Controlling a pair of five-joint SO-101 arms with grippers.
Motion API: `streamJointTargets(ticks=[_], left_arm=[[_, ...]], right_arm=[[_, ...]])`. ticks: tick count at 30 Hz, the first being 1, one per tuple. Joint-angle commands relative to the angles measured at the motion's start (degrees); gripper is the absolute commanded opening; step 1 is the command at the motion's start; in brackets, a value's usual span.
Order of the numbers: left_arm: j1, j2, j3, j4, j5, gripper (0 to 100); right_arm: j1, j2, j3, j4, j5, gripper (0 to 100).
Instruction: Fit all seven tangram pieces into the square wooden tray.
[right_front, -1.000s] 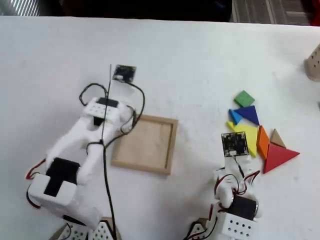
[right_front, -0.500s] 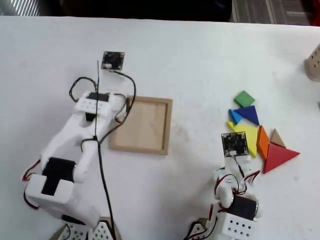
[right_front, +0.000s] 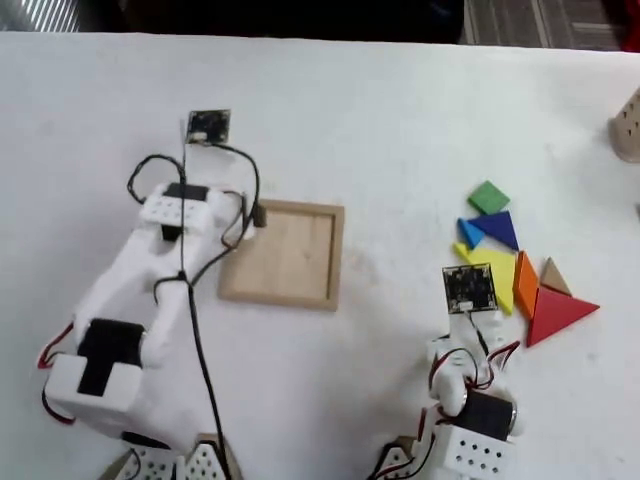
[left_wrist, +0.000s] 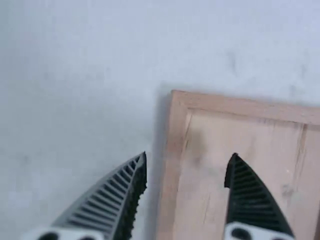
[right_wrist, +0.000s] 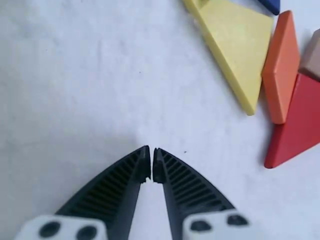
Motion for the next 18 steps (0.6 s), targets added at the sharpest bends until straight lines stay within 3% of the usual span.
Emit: streamJointTargets(ticks=[1,10,18], left_arm=[[-2.15,-7.78,-3.43,5.80,0.44,26],[-0.92,-8.22,7.38,-2.99,0.35,26],[-0.92,-5.32,9.58,-3.08,0.35,26]], right_arm=[[0.66,-0.92,-0.70,-0.48,-0.35,1.8],[0.66,-0.92,-0.70,-0.48,-0.35,1.8],[0.66,-0.92,-0.70,-0.48,-0.35,1.8]])
